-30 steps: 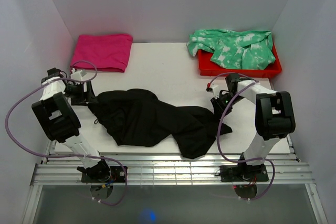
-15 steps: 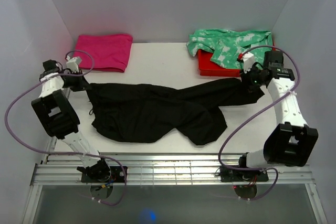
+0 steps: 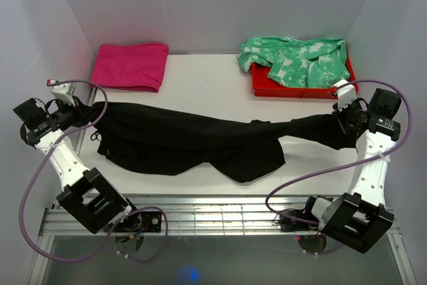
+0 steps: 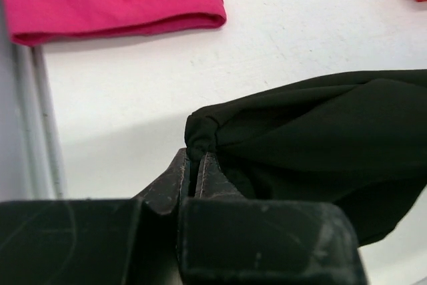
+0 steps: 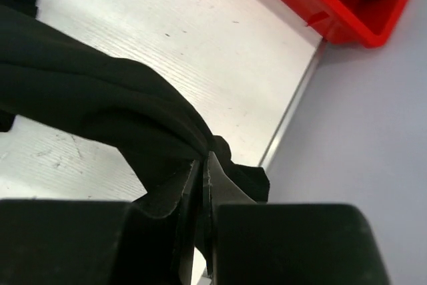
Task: Fold and stack the trousers
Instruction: Flatten the trousers out
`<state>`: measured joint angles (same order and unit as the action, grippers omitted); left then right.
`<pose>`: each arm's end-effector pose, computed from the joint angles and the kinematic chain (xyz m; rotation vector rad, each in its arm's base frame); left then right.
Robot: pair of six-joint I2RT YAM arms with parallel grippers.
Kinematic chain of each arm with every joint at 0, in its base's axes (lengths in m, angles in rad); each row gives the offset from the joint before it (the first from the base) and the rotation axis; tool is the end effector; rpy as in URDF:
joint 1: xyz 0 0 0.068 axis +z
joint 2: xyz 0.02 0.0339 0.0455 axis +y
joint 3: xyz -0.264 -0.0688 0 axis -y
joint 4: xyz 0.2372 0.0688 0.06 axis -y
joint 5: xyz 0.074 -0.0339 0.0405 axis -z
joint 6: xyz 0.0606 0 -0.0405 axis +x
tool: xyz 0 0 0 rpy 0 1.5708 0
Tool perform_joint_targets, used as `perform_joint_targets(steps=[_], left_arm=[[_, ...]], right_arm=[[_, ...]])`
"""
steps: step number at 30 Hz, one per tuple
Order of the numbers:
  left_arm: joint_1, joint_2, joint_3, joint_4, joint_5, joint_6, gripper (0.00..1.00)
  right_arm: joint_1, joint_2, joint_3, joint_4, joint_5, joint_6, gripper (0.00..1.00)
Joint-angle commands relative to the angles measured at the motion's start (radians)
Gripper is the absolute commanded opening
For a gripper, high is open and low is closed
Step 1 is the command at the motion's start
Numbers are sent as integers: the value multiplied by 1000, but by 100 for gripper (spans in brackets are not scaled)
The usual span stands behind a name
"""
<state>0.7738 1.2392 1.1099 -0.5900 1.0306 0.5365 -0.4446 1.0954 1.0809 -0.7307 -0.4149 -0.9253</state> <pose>0.2195 0.1418 0.3227 0.2554 1.9128 -0.3230 0.2203 -0.0779 0.3170 -0.7348 2.1295 -0.2559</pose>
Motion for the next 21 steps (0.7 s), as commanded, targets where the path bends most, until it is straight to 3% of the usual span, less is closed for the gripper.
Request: perform_joint_targets(steps=[1, 7, 8, 11, 16, 17, 18, 19, 21], left_arm=[[10, 83, 51, 30, 106, -18, 0], [-59, 238, 131, 171, 76, -159, 0], [-77, 279, 143, 253, 0, -270, 0], [-113, 365, 203, 323, -85, -334, 0], [-200, 639, 450, 317, -271, -458, 2], [-200, 673, 484, 300, -273, -486, 18], [-200, 719, 516, 283, -276, -510, 30], [-200, 732, 562, 260, -288, -514, 41], [-199, 733, 591, 170, -302, -442, 58]], right_arm=[[-2, 37, -13, 85, -56, -11, 8], [105, 157, -32, 267, -13, 84, 8], [141, 208, -1, 348, 14, 132, 8], [176, 283, 51, 427, 44, 198, 8], [282, 420, 92, 539, 125, 220, 8], [294, 461, 108, 528, 158, 227, 12], [308, 484, 131, 504, 177, 233, 22], [311, 507, 201, 457, 197, 244, 45], [308, 561, 273, 252, 232, 240, 62]])
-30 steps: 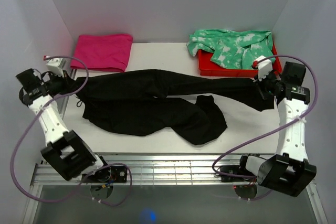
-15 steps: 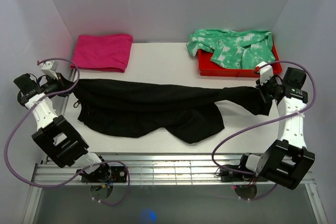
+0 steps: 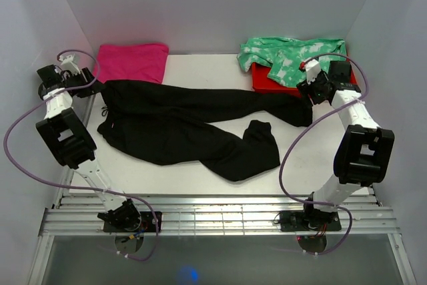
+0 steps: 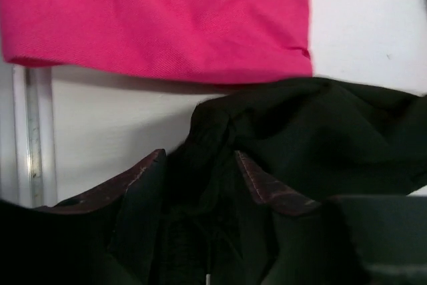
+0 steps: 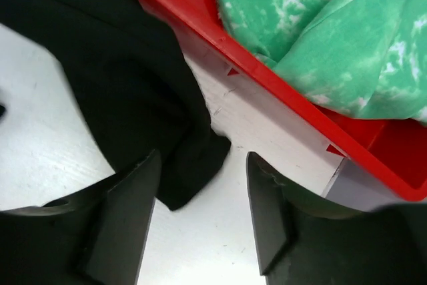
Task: Fold and stack the trousers
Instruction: Flatten the trousers out
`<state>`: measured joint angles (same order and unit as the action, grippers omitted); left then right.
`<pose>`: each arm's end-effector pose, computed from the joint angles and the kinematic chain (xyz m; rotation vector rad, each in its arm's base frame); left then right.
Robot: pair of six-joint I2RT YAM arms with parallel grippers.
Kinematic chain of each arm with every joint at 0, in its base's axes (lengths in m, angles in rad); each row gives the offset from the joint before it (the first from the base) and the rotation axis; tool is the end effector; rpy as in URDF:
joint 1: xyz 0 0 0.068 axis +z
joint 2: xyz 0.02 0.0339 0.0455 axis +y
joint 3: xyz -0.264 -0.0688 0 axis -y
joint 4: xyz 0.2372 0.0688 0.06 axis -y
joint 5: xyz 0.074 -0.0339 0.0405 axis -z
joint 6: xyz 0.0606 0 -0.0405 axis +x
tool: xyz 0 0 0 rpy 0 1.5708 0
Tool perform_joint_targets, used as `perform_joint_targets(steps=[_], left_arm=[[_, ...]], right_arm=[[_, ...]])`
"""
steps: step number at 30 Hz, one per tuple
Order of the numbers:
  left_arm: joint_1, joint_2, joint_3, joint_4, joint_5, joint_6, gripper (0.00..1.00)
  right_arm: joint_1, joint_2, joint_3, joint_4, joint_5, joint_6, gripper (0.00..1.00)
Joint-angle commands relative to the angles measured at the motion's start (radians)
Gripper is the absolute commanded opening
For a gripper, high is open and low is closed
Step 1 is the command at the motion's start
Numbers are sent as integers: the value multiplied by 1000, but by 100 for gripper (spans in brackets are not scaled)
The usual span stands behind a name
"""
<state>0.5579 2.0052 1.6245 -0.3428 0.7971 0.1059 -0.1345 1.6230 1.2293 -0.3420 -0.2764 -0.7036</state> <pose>0.4139 0.2072 0.2435 -0.0802 2.0909 -0.5163 0.3728 -0.0338 0.2528 -0.7721 2.1406 -0.1214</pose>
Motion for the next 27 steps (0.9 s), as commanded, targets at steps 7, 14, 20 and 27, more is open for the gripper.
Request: perform_joint_targets(steps=[7, 14, 20, 27], left_arm=[[36, -236, -49, -413, -79, 404, 81], [65, -283, -198, -855, 99, 776, 78], [79, -240, -241, -803, 171, 684, 72], [85, -253, -288, -717, 114, 615, 72]], right_arm=[[-33, -161, 61, -575, -102, -210, 79], [56, -356, -189, -685, -333, -720, 81], [275, -213, -266, -259, -149, -430, 78], [314, 61, -22, -271, -113, -99, 74]])
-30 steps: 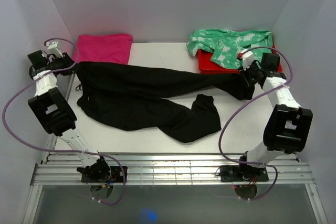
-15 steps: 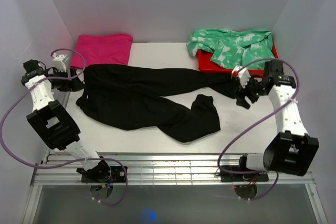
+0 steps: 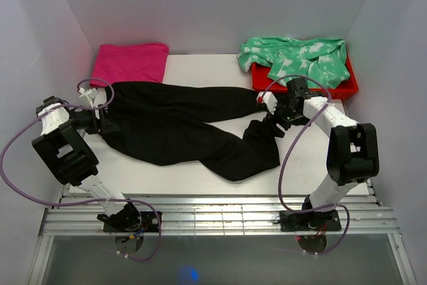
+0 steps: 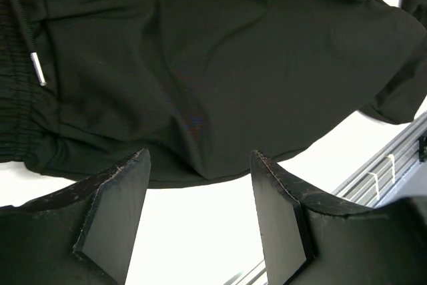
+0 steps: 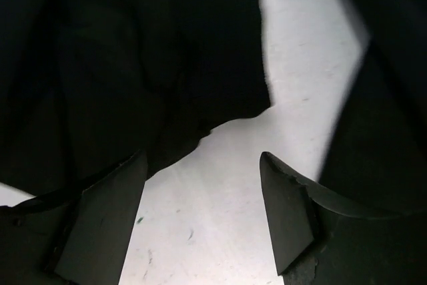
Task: Fold and stack the trousers
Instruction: Flatten the trousers out
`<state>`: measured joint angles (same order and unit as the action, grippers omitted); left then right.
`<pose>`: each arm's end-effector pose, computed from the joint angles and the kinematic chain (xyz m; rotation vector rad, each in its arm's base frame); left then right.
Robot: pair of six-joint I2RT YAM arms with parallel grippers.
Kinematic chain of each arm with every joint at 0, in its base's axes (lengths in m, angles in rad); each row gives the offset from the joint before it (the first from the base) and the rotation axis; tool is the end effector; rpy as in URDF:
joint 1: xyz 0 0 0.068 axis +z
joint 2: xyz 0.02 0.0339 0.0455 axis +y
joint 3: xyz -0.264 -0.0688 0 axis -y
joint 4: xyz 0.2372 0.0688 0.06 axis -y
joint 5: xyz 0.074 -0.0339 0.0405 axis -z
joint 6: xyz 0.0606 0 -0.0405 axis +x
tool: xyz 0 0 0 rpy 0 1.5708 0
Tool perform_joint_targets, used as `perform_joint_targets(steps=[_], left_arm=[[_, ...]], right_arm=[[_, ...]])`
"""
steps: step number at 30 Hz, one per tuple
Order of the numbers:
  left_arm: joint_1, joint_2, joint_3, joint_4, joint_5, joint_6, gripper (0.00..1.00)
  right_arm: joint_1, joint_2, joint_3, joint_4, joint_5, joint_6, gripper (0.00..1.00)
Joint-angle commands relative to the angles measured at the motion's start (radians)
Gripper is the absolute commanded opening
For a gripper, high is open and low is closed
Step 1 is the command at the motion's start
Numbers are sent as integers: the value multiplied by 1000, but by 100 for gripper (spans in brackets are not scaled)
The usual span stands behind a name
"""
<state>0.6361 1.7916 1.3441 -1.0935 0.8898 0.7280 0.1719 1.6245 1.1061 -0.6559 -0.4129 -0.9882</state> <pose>0.2862 0.1528 0.2104 0.1282 2.4146 -0.8722 0.3111 0.0787 0.1922 -1.5186 2.1178 0.2929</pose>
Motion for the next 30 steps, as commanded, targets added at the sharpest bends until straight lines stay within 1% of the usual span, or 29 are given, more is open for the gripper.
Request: perform_joint_targets(steps=[1, 4, 6, 8, 10, 11, 12, 14, 15, 16, 17, 19, 20, 22, 23, 27, 29, 30], left_arm=[[7, -32, -17, 41, 14, -6, 72], [11, -32, -39, 82, -20, -24, 71], [11, -25, -52, 102, -46, -38, 71], [13, -17, -65, 127, -58, -53, 70], [13, -20, -85, 167, -86, -52, 71], [13, -23, -97, 187, -104, -50, 71], [13, -29, -124, 207, -129, -52, 71], [13, -28, -143, 256, -196, -42, 71], [13, -18, -152, 267, -213, -41, 71], [13, -14, -167, 291, -248, -42, 70], [11, -6, -174, 303, -267, -45, 68], [13, 11, -189, 339, -293, -52, 66], [13, 14, -195, 351, -314, -55, 66], [13, 22, -201, 369, -319, -62, 64], [13, 23, -200, 369, -313, -62, 64], [13, 31, -184, 369, -293, -67, 63], [13, 37, -169, 360, -282, -68, 63], [13, 38, -165, 356, -269, -68, 63]], right_arm=[[9, 80, 118, 39, 20, 216, 74], [11, 152, 156, 23, 17, 331, 74], [18, 204, 173, -4, 26, 382, 70], [18, 225, 167, -36, 29, 390, 68], [18, 221, 138, -54, 58, 393, 54], [14, 209, 130, -63, 68, 395, 44], [11, 196, 112, -73, 78, 393, 27], [-17, 152, 100, -128, 91, 381, 11], [-29, 132, 100, -149, 95, 378, 8], [-49, 109, 98, -168, 103, 375, 8], [-89, 62, 100, -206, 127, 373, 8], [-139, 17, 107, -247, 161, 373, 8], [-199, -23, 121, -269, 205, 369, 8], [-247, -64, 130, -330, 256, 359, 8], [-285, -101, 127, -350, 307, 349, 8], [-318, -144, 81, -465, 393, 292, 8], [-322, -144, 83, -516, 366, 270, 30], [-322, -146, 99, -522, 353, 243, 53]])
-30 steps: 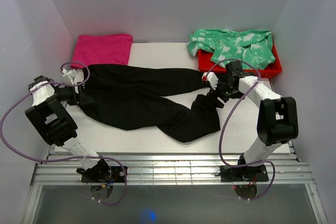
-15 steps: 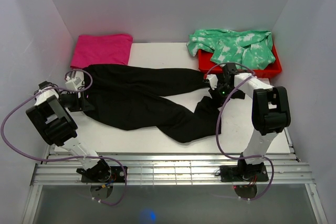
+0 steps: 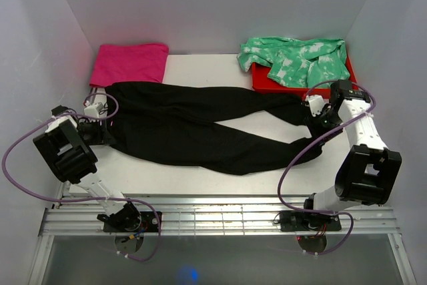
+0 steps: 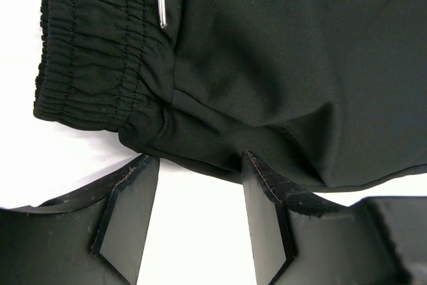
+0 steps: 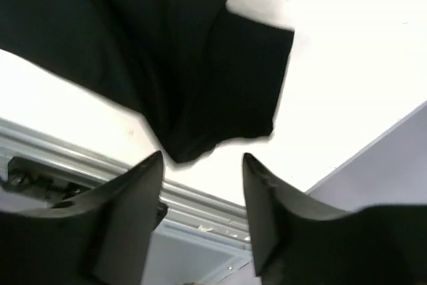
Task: Fold and stack the trousers
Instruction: Flatten the trousers out
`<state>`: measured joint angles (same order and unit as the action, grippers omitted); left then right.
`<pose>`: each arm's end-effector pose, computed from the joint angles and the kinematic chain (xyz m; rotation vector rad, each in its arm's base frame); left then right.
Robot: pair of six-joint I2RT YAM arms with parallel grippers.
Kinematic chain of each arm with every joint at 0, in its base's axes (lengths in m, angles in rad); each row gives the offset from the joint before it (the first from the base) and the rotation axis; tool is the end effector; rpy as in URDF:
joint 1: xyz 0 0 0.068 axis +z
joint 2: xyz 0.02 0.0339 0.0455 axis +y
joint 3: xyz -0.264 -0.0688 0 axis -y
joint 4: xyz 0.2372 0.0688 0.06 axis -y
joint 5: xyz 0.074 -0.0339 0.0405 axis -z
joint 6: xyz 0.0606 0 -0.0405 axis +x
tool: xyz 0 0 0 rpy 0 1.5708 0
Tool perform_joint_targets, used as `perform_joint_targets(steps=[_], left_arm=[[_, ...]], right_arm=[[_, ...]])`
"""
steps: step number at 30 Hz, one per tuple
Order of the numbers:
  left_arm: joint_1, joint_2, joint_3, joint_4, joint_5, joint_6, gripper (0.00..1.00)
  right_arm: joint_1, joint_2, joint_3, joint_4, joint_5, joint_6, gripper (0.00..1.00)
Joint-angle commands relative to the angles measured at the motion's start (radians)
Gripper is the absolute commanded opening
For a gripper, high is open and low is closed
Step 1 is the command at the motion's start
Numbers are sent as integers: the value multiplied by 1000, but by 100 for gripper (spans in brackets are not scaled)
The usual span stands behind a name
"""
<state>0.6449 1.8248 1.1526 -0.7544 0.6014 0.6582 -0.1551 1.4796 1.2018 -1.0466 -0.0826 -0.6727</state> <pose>0.2820 0.1692 0.1456 0.0760 2.6152 -0.5304 0.2708 -0.0373 0.2387 -0.7520 2.7831 -0.0345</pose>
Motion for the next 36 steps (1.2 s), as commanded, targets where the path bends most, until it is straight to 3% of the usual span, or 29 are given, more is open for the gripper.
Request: perform_joint_targets(steps=[1, 4, 6, 7, 12, 14, 18, 23, 28, 29, 30, 33, 34, 36], left_arm=[[4, 5, 32, 1, 29, 1, 63], [4, -4, 41, -54, 72, 26, 64], [4, -19, 55, -89, 98, 66, 66], [4, -25, 59, -126, 127, 78, 67], [21, -71, 85, -209, 218, 124, 70], [21, -88, 87, -224, 228, 124, 71], [21, -75, 113, -263, 225, 135, 71], [22, -85, 125, -283, 224, 143, 71], [22, -81, 114, -283, 235, 143, 71], [24, -76, 114, -283, 236, 141, 71], [24, -70, 113, -283, 235, 139, 71], [33, -67, 114, -273, 233, 139, 70], [35, -67, 119, -273, 232, 139, 70], [39, -70, 122, -273, 230, 144, 69]], right_arm=[[3, -1, 21, -139, 8, -102, 62], [-43, -27, 77, -119, -65, -317, 78], [-107, -64, 84, -79, -121, -468, 82], [-127, -73, 73, -73, -143, -613, 82], [-182, -152, -92, -18, -233, -982, 82], [-231, -232, -229, 40, -348, -1205, 82], [-259, -331, -444, 213, -488, -1459, 81], [-256, -226, -484, 238, -490, -1556, 80], [-258, -121, -486, 382, -457, -1473, 78], [-258, -111, -482, 391, -447, -1473, 75], [-258, -104, -482, 393, -436, -1475, 58], [-258, -87, -473, 318, -359, -1519, 28], [-258, -91, -437, 288, -344, -1510, 10], [-259, -94, -365, 164, -316, -1417, 8]])
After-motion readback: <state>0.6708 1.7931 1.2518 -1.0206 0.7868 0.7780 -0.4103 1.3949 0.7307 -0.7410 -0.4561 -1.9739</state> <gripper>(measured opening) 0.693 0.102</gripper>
